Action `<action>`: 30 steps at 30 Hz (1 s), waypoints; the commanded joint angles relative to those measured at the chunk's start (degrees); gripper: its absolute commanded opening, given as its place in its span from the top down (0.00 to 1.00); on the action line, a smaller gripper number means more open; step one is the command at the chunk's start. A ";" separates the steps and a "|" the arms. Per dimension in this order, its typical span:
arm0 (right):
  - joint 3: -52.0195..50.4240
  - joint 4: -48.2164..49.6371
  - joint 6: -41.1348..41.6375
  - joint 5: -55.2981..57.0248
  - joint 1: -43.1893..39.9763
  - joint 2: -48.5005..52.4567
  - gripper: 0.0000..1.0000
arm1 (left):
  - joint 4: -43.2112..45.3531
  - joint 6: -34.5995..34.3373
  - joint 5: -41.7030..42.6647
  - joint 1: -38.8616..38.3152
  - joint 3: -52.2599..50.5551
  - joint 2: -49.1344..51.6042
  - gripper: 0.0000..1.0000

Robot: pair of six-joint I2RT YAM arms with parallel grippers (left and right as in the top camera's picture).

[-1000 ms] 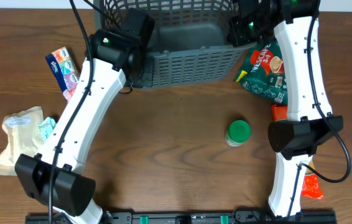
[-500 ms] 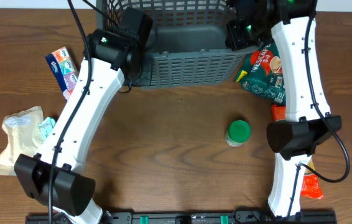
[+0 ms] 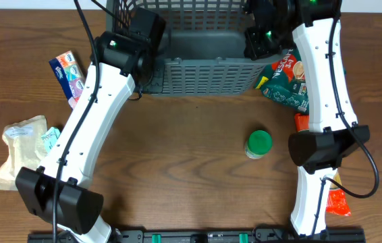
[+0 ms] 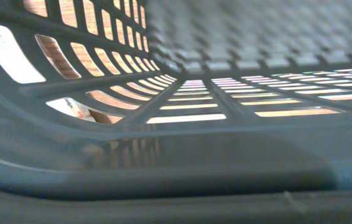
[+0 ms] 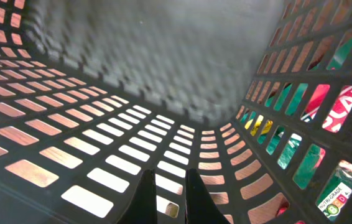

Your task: Pack container

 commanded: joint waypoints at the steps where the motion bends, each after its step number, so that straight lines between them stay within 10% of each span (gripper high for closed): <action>1: -0.04 0.46 -0.85 0.15 0.63 0.68 0.99 | 0.20 1.16 -1.40 0.42 0.37 0.00 0.94; 30: 0.90 -0.57 -0.13 0.15 0.70 -0.79 0.99 | 1.07 1.62 -3.74 0.70 0.37 -3.52 0.94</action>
